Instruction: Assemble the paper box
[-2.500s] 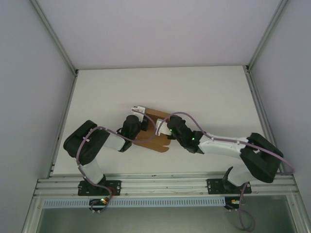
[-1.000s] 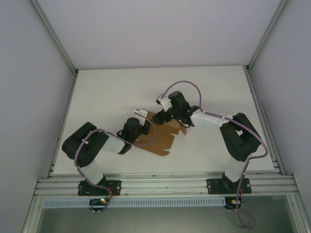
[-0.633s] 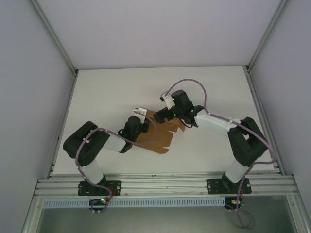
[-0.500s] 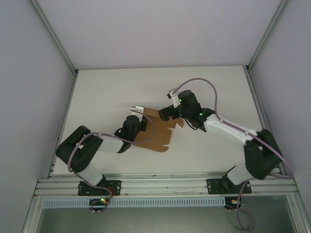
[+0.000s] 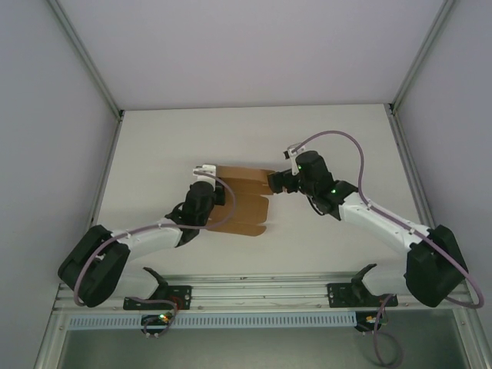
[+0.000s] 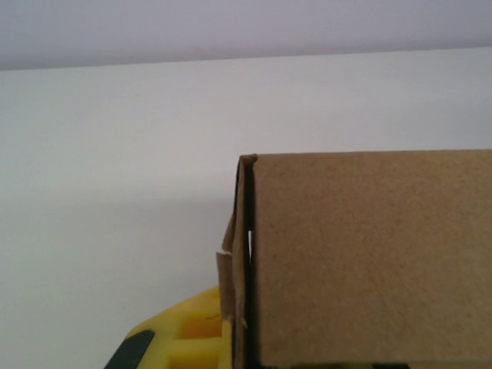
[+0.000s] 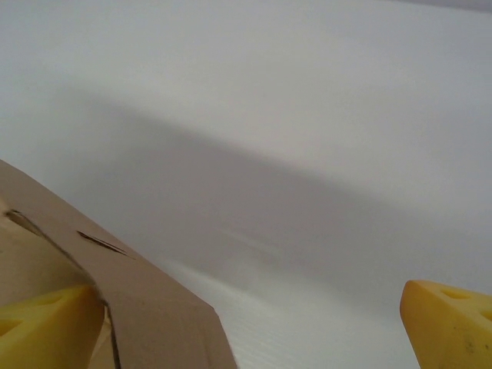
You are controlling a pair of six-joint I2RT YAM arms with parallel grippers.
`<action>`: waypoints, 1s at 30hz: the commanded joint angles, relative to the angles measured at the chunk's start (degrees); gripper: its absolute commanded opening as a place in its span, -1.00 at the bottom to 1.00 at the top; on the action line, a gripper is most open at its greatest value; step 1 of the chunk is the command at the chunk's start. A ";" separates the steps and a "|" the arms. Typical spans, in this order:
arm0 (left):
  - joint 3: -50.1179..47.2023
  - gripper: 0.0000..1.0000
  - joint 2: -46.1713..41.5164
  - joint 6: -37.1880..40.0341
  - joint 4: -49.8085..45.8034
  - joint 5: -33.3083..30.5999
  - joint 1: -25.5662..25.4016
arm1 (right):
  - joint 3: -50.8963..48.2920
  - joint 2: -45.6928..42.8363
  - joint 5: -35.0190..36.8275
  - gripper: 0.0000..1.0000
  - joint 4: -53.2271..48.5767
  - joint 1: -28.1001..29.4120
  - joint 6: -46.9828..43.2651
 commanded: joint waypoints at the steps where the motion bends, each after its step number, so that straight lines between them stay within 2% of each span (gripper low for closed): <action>1: -0.21 -1.00 -0.94 -1.76 -1.09 1.47 -0.51 | -0.44 2.71 -4.71 1.00 4.50 -0.12 1.66; 7: 0.66 -1.00 1.13 -1.80 -0.79 3.20 -1.52 | -2.49 6.46 -10.56 0.99 20.61 -0.04 5.00; 12: 0.59 -1.00 3.62 -5.02 1.92 3.43 -2.76 | -9.09 8.86 -9.80 0.99 42.25 0.10 14.43; 16: 1.66 -1.00 3.37 -6.23 0.61 3.68 -3.13 | -12.63 9.77 -7.07 0.99 51.53 0.65 17.86; 23: 1.84 -1.00 0.04 -8.90 -2.63 -0.99 -3.34 | -14.62 3.38 -0.14 0.99 39.49 1.98 13.34; 30: 2.18 -1.00 -7.37 -8.02 -8.73 -4.75 -3.08 | -19.01 -12.03 3.74 0.99 16.81 2.03 11.20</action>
